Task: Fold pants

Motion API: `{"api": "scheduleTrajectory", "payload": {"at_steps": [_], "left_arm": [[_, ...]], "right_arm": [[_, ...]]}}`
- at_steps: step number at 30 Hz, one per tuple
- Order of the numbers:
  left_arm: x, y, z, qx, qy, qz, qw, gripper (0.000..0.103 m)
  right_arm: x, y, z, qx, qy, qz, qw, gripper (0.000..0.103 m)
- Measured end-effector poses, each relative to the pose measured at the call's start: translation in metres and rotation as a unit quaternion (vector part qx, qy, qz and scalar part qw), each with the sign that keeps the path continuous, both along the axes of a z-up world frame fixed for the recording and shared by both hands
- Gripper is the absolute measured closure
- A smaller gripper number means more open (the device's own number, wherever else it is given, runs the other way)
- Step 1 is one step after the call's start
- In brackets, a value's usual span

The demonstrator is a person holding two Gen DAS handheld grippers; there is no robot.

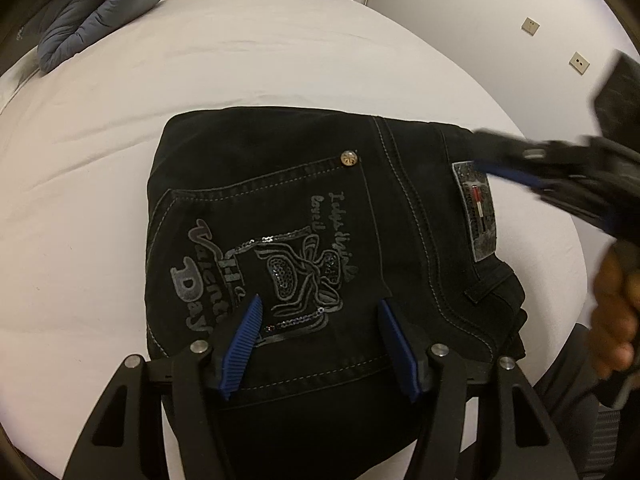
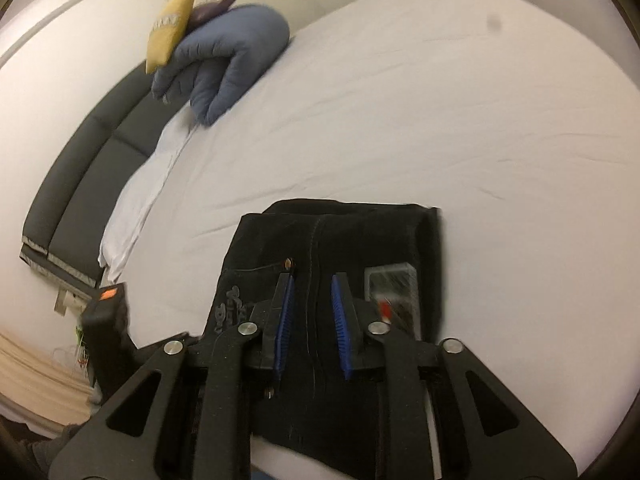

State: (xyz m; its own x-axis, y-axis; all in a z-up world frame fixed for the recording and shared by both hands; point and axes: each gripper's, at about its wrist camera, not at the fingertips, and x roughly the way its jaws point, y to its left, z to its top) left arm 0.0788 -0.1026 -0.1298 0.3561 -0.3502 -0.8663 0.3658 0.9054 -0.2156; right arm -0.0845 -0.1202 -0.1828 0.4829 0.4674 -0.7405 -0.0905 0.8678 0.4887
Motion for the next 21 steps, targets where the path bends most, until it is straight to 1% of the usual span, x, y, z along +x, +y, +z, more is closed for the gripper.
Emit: {"api": "scheduleTrajectory", "payload": {"at_steps": [1, 2, 3, 4, 5, 6, 9, 11, 12, 13, 14, 15, 16, 17, 18, 19, 21], "left_arm": [[0.001, -0.001, -0.001, -0.001, 0.000, 0.000, 1.0000, 0.040], [0.001, -0.001, -0.001, -0.001, 0.000, 0.000, 1.0000, 0.040], [-0.001, 0.000, 0.001, -0.002, 0.001, -0.001, 1.0000, 0.040], [-0.002, 0.001, 0.003, -0.001, 0.001, 0.000, 1.0000, 0.040], [-0.002, 0.001, 0.003, -0.002, 0.000, 0.000, 1.0000, 0.040], [-0.003, 0.004, 0.004, -0.002, 0.000, 0.000, 1.0000, 0.040], [-0.007, 0.013, 0.011, -0.003, -0.003, -0.001, 1.0000, 0.040], [-0.007, 0.017, 0.012, -0.009, -0.005, 0.000, 0.9999, 0.039], [-0.009, 0.020, 0.016, -0.015, -0.007, 0.004, 0.9999, 0.039], [-0.012, 0.025, 0.022, -0.020, -0.009, 0.007, 0.9997, 0.037], [-0.015, 0.030, 0.030, -0.023, -0.016, 0.013, 0.9995, 0.031], [-0.020, 0.037, 0.040, -0.024, -0.033, 0.021, 0.9989, 0.027], [-0.024, 0.044, 0.049, -0.026, -0.052, 0.028, 0.9979, 0.016], [-0.027, 0.052, 0.058, -0.029, -0.069, 0.036, 0.9965, 0.006], [-0.029, 0.062, 0.066, -0.032, -0.085, 0.046, 0.9948, 0.003], [-0.028, 0.071, 0.071, -0.034, -0.093, 0.055, 0.9936, 0.000], [-0.017, 0.087, 0.069, -0.034, -0.084, 0.068, 0.9935, 0.000]], "right_arm": [[0.005, 0.003, -0.011, -0.013, 0.016, 0.006, 1.000, 0.083], [0.010, 0.006, -0.028, -0.048, 0.040, 0.008, 0.998, 0.083], [0.015, 0.009, -0.035, -0.060, 0.044, 0.009, 0.997, 0.084], [0.010, 0.007, -0.040, -0.056, 0.019, 0.009, 0.998, 0.084], [0.005, 0.005, -0.040, -0.051, 0.003, 0.009, 0.999, 0.084], [0.003, 0.002, -0.041, -0.048, -0.003, 0.007, 0.999, 0.084], [-0.012, -0.004, -0.034, -0.036, 0.000, -0.003, 0.999, 0.083], [-0.026, -0.005, -0.021, -0.034, 0.000, -0.014, 0.999, 0.083], [-0.038, -0.007, -0.015, -0.037, -0.005, -0.019, 0.999, 0.081], [-0.050, -0.011, -0.006, -0.033, -0.022, -0.027, 0.999, 0.075], [-0.057, -0.011, 0.004, -0.028, -0.032, -0.031, 0.999, 0.071], [-0.065, -0.016, 0.009, -0.023, -0.041, -0.039, 0.998, 0.053], [-0.075, -0.023, 0.016, -0.019, -0.053, -0.054, 0.997, 0.039], [-0.079, -0.026, 0.020, -0.016, -0.062, -0.059, 0.996, 0.037], [-0.083, -0.032, 0.023, -0.013, -0.070, -0.059, 0.996, 0.036], [-0.083, -0.037, 0.024, -0.013, -0.067, -0.059, 0.996, 0.036], [-0.076, -0.048, 0.015, -0.005, -0.033, -0.062, 0.998, 0.036]]}}
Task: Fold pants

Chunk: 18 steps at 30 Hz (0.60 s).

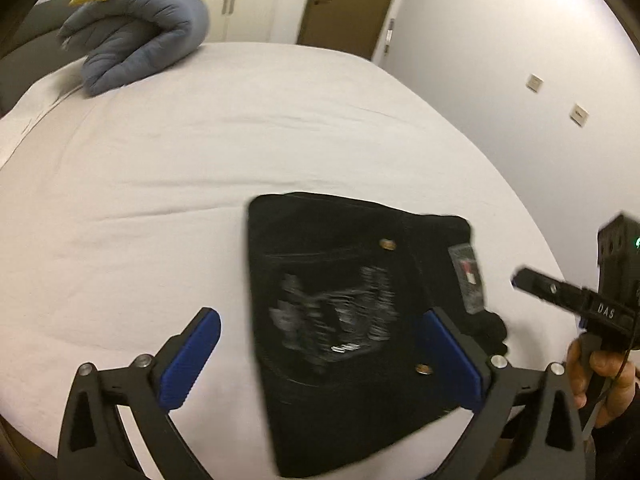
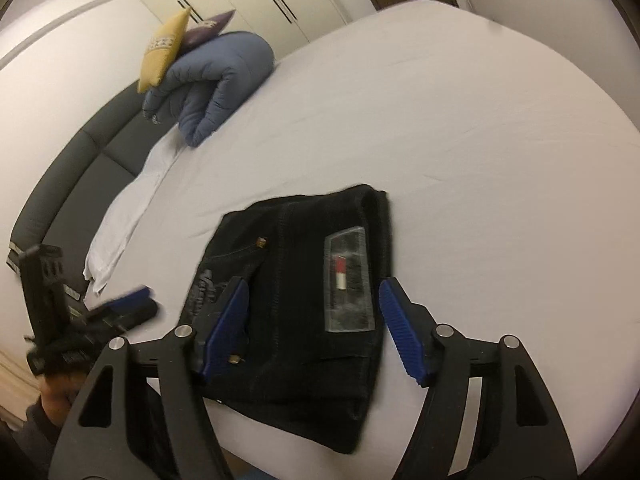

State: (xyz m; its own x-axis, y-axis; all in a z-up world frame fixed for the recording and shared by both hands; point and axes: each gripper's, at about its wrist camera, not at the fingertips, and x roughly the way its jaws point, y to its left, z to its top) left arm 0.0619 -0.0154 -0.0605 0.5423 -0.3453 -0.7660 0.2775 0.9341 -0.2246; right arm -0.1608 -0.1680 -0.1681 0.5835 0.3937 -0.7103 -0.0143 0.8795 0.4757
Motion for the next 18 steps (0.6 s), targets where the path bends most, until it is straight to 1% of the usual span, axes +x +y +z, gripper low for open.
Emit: {"api": "scheduleTrajectory", "payload": {"at_steps": [2, 4, 6, 10, 11, 12, 14, 17, 18], "left_arm": [[0.012, 0.012, -0.011, 0.002, 0.024, 0.015, 0.9996, 0.001], [0.024, 0.025, -0.024, -0.016, 0.050, 0.020, 0.9984, 0.001], [0.034, 0.031, -0.032, -0.035, 0.073, 0.016, 0.9966, 0.001], [0.049, 0.028, -0.047, -0.054, 0.108, 0.001, 0.9926, 0.001], [0.053, 0.026, -0.052, -0.056, 0.120, 0.001, 0.9911, 0.004], [0.055, 0.025, -0.056, -0.055, 0.129, 0.000, 0.9901, 0.006], [0.059, 0.021, -0.066, -0.054, 0.150, -0.005, 0.9872, 0.013], [0.059, 0.012, -0.071, -0.029, 0.155, -0.012, 0.9875, 0.014], [0.058, 0.009, -0.072, -0.024, 0.154, -0.016, 0.9876, 0.015]], "right_arm": [[0.006, -0.006, -0.011, 0.018, 0.027, -0.002, 0.999, 0.036], [0.012, -0.011, -0.023, 0.037, 0.049, -0.001, 0.998, 0.036], [0.017, -0.010, -0.033, 0.051, 0.056, 0.000, 0.997, 0.036], [0.030, -0.009, -0.053, 0.076, 0.088, -0.001, 0.993, 0.036], [0.033, -0.008, -0.057, 0.080, 0.091, 0.001, 0.993, 0.036], [0.036, -0.006, -0.060, 0.084, 0.093, 0.005, 0.992, 0.036], [0.041, -0.004, -0.066, 0.090, 0.095, 0.004, 0.991, 0.037], [0.050, -0.002, -0.071, 0.098, 0.103, 0.002, 0.990, 0.040], [0.053, -0.001, -0.073, 0.097, 0.108, 0.004, 0.989, 0.042]]}}
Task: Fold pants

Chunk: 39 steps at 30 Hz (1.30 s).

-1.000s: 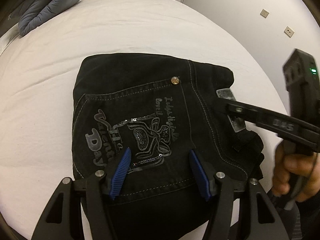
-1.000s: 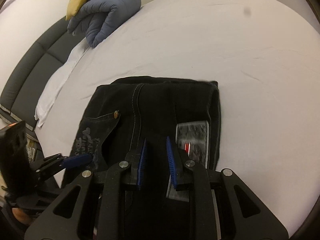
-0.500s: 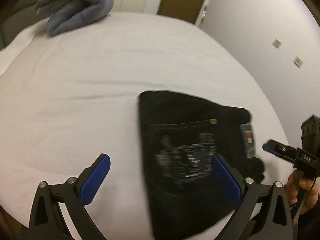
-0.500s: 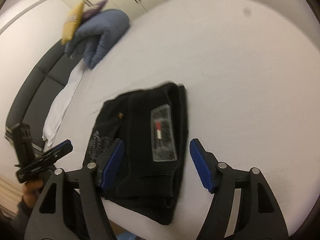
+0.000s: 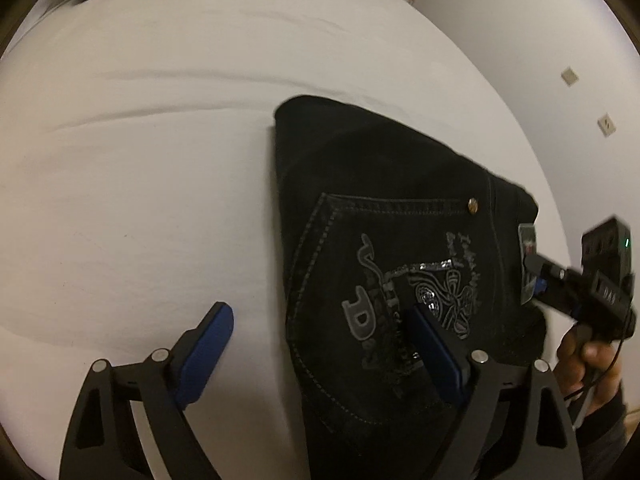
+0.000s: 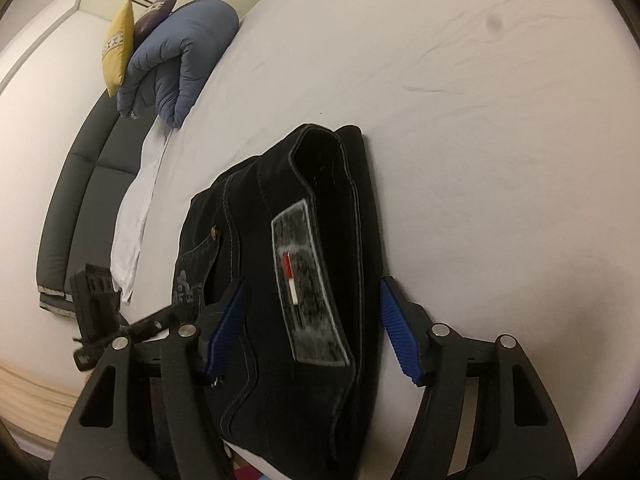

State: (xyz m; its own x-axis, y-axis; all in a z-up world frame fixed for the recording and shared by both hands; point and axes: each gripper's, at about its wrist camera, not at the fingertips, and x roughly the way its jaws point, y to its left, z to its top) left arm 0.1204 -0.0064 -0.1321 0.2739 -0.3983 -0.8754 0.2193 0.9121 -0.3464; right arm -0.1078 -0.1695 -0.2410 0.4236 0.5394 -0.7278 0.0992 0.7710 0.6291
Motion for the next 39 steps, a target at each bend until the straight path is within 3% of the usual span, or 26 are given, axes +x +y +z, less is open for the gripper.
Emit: {"api": "scheduleTrajectory", "payload": {"at_steps": [4, 8, 11, 14, 19, 23, 27, 29, 33, 35, 39], "left_arm": [[0.003, -0.008, 0.001, -0.030, 0.014, -0.013, 0.9993, 0.050], [-0.003, -0.022, 0.007, 0.001, -0.006, -0.031, 0.9995, 0.063], [-0.007, -0.024, 0.013, -0.002, -0.016, -0.026, 0.9995, 0.076], [-0.011, -0.020, 0.023, -0.011, -0.022, -0.015, 0.9996, 0.082], [-0.009, -0.029, 0.063, -0.015, -0.064, -0.023, 0.9976, 0.083], [0.009, -0.036, 0.094, -0.019, -0.100, -0.025, 0.9945, 0.083], [0.039, -0.050, 0.098, -0.006, -0.113, -0.027, 0.9932, 0.082], [0.058, -0.053, 0.084, -0.004, -0.104, -0.023, 0.9943, 0.082], [0.081, -0.057, 0.044, 0.009, -0.070, -0.016, 0.9973, 0.080], [0.083, -0.052, 0.024, 0.014, -0.058, -0.008, 0.9982, 0.064], [0.078, -0.033, 0.007, 0.012, -0.061, 0.017, 0.9979, 0.044]], "right_arm": [[0.005, 0.005, -0.003, -0.018, 0.011, 0.010, 1.000, 0.068], [0.001, 0.016, 0.008, -0.058, -0.004, 0.021, 0.998, 0.079], [-0.001, 0.033, 0.024, -0.114, -0.028, 0.035, 0.992, 0.084], [-0.003, 0.040, 0.044, -0.132, -0.055, 0.046, 0.989, 0.087], [-0.003, 0.049, 0.090, -0.141, -0.102, 0.070, 0.982, 0.088], [0.021, 0.034, 0.118, -0.137, -0.127, 0.060, 0.980, 0.088], [0.055, 0.017, 0.129, -0.139, -0.133, 0.055, 0.980, 0.088], [0.072, 0.008, 0.119, -0.135, -0.120, 0.044, 0.983, 0.088], [0.101, -0.010, 0.069, -0.130, -0.073, 0.029, 0.988, 0.085], [0.110, -0.024, 0.035, -0.133, -0.031, 0.006, 0.991, 0.080], [0.101, -0.045, 0.018, -0.072, -0.058, -0.022, 0.995, 0.068]]}}
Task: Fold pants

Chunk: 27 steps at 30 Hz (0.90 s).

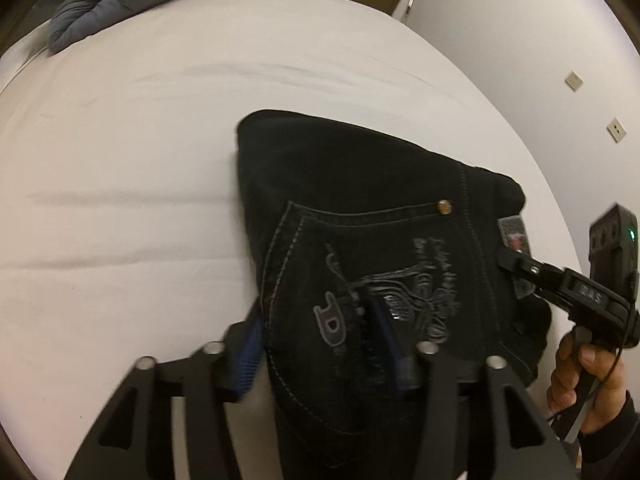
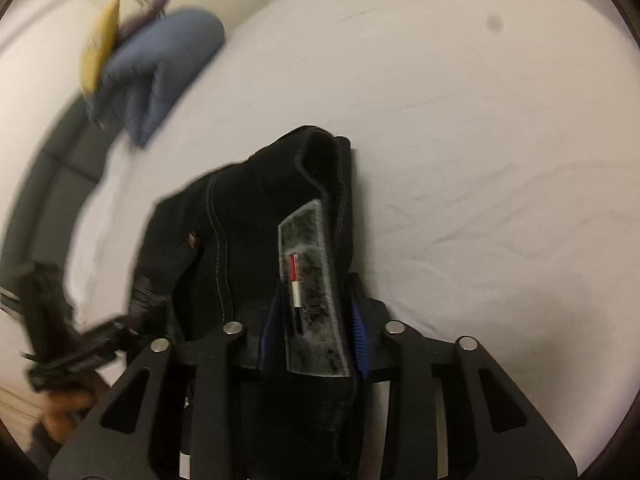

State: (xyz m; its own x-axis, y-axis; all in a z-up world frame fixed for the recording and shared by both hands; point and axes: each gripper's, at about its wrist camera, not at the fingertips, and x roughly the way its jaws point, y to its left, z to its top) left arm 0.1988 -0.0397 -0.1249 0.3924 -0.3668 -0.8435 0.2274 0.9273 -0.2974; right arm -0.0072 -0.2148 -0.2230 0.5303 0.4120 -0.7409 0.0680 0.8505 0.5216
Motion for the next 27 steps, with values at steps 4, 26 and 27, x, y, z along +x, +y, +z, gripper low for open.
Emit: {"api": "scheduleTrajectory", "payload": {"at_steps": [4, 26, 27], "left_arm": [[-0.008, 0.010, 0.013, -0.022, -0.017, 0.012, 0.9995, 0.039], [-0.260, 0.045, 0.327, 0.044, -0.562, 0.162, 0.8103, 0.000], [-0.265, 0.051, 0.331, 0.036, -0.562, 0.161, 0.8107, 0.000]], "right_arm": [[-0.016, -0.002, 0.015, -0.020, -0.007, -0.012, 1.000, 0.057], [-0.307, 0.086, 0.353, -0.303, -0.491, -0.214, 0.788, 0.000], [-0.313, 0.086, 0.361, -0.299, -0.486, -0.215, 0.792, 0.000]]}}
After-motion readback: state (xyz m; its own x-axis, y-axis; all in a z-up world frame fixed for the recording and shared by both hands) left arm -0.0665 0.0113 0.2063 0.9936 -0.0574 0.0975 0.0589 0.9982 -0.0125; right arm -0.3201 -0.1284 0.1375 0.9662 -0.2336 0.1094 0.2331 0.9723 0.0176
